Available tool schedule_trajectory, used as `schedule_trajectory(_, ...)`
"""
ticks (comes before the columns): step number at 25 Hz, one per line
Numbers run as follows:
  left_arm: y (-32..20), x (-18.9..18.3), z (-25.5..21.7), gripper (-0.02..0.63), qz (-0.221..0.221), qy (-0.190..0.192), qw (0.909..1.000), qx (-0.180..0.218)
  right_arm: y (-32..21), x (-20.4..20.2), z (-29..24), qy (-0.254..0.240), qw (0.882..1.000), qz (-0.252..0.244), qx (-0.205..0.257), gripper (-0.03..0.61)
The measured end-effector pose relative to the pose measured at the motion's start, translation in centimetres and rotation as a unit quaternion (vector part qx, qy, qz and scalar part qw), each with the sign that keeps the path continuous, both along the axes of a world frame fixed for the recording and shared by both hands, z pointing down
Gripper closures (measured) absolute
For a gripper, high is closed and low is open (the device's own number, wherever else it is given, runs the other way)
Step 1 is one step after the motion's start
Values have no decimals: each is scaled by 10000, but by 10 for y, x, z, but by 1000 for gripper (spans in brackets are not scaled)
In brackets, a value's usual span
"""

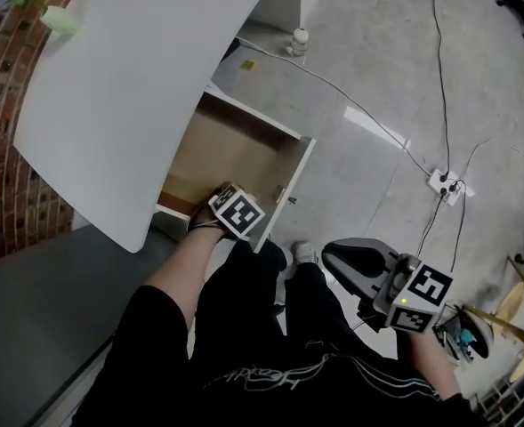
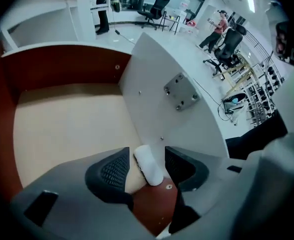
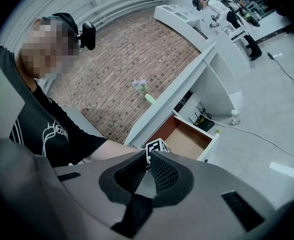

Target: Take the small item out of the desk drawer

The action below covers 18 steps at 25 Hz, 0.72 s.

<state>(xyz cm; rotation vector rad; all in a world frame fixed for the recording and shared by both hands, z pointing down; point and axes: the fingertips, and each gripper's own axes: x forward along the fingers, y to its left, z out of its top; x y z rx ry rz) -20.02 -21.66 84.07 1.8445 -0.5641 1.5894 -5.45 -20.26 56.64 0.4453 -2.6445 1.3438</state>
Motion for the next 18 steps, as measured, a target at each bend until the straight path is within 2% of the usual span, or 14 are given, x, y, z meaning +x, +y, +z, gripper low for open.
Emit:
schedule_trajectory(4, 5, -2, 26, 370, 200, -189, 9985, -466, -2, 10, 18, 87, 9999, 48, -57, 526)
schedule_trajectory(9, 9, -9, 49, 390, 205, -414, 9967, -673, 0, 20, 32, 6, 9996, 209, -165, 526)
schedule_trajectory(14, 14, -12, 54, 420, 327, -425, 9952, -822, -4, 16, 29, -118, 9990, 328, -294, 526)
schedule_trajectory(18, 19, -14, 51, 449, 207, -426, 9935, -1040, -6, 13, 22, -6, 9995, 287, -120, 526)
